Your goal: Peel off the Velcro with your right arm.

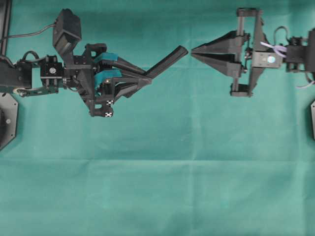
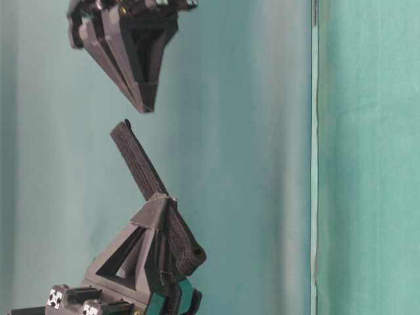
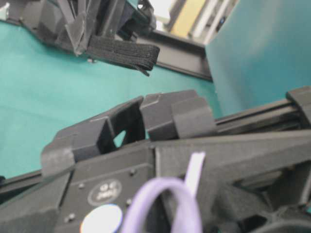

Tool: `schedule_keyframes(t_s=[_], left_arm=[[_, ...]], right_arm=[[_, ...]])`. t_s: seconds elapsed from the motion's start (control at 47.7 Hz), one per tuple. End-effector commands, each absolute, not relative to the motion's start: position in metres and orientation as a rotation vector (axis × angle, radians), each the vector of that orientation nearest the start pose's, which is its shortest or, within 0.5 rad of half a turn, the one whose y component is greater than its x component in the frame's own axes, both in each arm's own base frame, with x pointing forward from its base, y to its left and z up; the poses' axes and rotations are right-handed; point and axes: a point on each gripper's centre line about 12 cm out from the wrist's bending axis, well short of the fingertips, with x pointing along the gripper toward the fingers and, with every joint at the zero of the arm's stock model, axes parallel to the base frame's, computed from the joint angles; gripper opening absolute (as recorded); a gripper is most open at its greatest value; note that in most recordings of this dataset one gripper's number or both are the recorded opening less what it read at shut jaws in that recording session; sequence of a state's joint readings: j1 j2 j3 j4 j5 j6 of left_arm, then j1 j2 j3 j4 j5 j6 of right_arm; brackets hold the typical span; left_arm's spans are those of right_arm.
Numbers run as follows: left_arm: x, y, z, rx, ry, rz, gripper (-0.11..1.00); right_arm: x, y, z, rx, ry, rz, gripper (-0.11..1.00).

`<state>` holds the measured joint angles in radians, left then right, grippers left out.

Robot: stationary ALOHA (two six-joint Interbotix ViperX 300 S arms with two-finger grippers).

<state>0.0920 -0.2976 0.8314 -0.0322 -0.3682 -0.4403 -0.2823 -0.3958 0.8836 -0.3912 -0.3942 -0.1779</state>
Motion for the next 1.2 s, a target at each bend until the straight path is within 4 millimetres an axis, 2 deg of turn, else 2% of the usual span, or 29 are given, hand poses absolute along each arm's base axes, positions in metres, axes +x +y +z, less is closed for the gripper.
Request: schedule_keyframes(t_s=[0.0, 0.105, 0.189, 0.294, 0.671, 1.175], left_arm=[[0.344, 0.034, 0.269, -0.47, 0.11, 0.134, 0.1], [0.344, 0.034, 0.269, -0.472, 0.108, 0.135, 0.1], [0.344, 0.034, 0.269, -0.472, 0.108, 0.135, 0.1], [0.344, 0.034, 0.269, -0.474, 0.109, 0.136, 0.1], [0.343, 0.035, 0.268, -0.474, 0.111, 0.137, 0.1], [0.344, 0.035, 0.269, -0.475, 0.112, 0.138, 0.1]], right_arm=[[0.308, -0.071, 0.283, -0.52, 0.112, -0.108, 0.3], [0.308, -0.07, 0.284, -0.52, 0.103, -0.107, 0.44], [0.311, -0.07, 0.284, -0.521, 0.098, -0.102, 0.59], [0.315, -0.071, 0.284, -0.525, 0.089, -0.098, 0.7], [0.322, -0.061, 0.283, -0.558, 0.041, -0.048, 0.7], [0.326, -0.062, 0.279, -0.559, 0.051, -0.043, 0.7]])
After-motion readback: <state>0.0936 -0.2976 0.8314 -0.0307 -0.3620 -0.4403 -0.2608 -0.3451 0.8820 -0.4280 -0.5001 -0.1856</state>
